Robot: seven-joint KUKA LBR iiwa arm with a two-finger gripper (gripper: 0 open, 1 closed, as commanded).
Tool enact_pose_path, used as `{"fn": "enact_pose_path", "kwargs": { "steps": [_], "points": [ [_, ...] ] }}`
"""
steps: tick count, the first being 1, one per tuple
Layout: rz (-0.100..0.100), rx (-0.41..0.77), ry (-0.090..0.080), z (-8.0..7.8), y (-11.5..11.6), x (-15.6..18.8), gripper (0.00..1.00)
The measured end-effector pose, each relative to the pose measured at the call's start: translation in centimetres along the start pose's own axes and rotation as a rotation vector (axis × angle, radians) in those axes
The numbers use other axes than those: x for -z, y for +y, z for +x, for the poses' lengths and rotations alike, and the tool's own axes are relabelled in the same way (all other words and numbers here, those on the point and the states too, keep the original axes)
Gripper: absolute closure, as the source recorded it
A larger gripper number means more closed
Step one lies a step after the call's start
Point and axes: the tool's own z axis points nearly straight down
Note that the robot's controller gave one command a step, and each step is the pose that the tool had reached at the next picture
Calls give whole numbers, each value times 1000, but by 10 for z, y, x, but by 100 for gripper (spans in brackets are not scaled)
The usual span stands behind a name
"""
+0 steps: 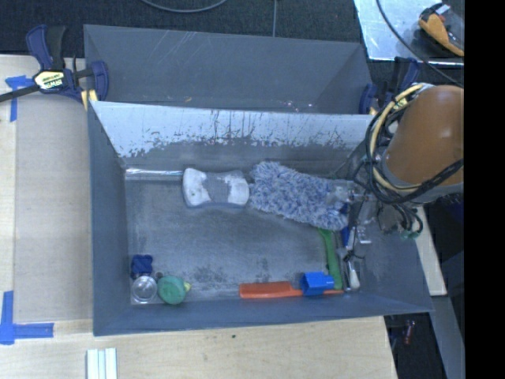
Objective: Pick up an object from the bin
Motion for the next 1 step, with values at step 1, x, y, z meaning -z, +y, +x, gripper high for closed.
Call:
{"fn": "enact_pose_path", "kwargs": {
  "steps": [1],
  "points": [
    [1, 3, -7, -2, 0, 3, 0]
  ]
}}
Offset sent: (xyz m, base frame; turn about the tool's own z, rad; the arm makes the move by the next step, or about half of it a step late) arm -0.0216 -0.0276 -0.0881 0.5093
